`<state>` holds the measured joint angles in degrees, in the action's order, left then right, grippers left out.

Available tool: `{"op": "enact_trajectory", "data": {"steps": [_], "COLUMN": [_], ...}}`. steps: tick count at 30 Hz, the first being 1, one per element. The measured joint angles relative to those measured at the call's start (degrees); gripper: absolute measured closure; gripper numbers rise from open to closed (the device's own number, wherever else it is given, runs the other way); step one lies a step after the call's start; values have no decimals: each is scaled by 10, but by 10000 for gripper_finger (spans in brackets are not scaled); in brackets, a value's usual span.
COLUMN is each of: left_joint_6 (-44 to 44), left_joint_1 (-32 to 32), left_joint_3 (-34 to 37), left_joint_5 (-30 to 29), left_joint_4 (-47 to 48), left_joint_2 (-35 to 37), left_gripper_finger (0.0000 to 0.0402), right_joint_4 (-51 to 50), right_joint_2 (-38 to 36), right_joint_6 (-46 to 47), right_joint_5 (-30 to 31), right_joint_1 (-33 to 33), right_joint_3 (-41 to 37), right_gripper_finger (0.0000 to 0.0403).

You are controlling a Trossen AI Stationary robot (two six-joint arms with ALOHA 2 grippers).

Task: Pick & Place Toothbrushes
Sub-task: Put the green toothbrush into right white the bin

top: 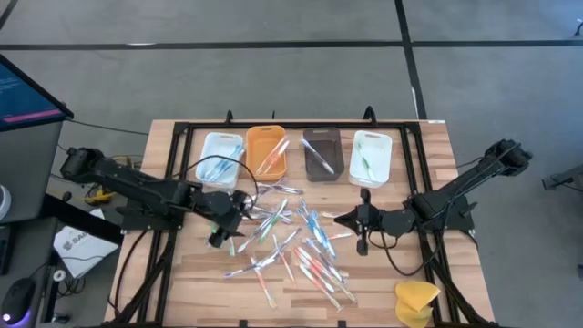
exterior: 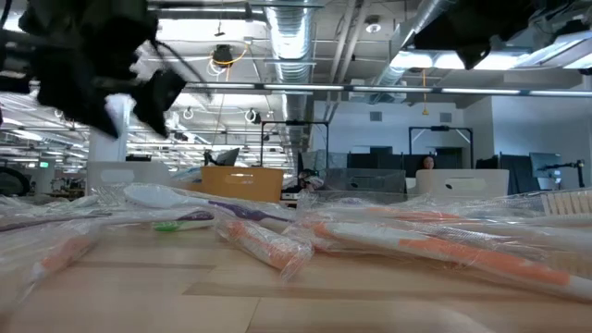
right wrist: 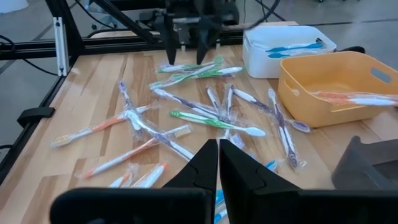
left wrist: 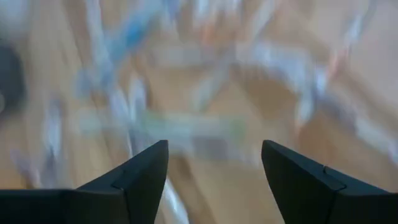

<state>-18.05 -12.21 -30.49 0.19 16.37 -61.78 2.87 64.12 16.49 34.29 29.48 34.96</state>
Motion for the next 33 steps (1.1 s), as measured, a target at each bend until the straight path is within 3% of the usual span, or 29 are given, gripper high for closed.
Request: {"op": "enact_trajectory", "data": {"steps": [5, 19, 33], "left_joint_6": [-28, -42, -8], "left_joint_1": [0, -71, -76], "left_joint_3": [1, 1, 1], "left_joint_5": [-33, -31, -18], "left_joint_4": [113, 105, 83], "left_joint_2": [1, -71, -118], "left_gripper_finger": [156, 160, 160], "right_joint_4": [-1, -7, -8], "right_joint_2": [0, 0, 0], "right_joint_6": [-1, -21, -20], "right_joint_5": [0, 0, 0], "right_joint_1": [-15, -46, -45], "right_joint_3": [0, 0, 0], "right_gripper_finger": [392, 392, 392]}}
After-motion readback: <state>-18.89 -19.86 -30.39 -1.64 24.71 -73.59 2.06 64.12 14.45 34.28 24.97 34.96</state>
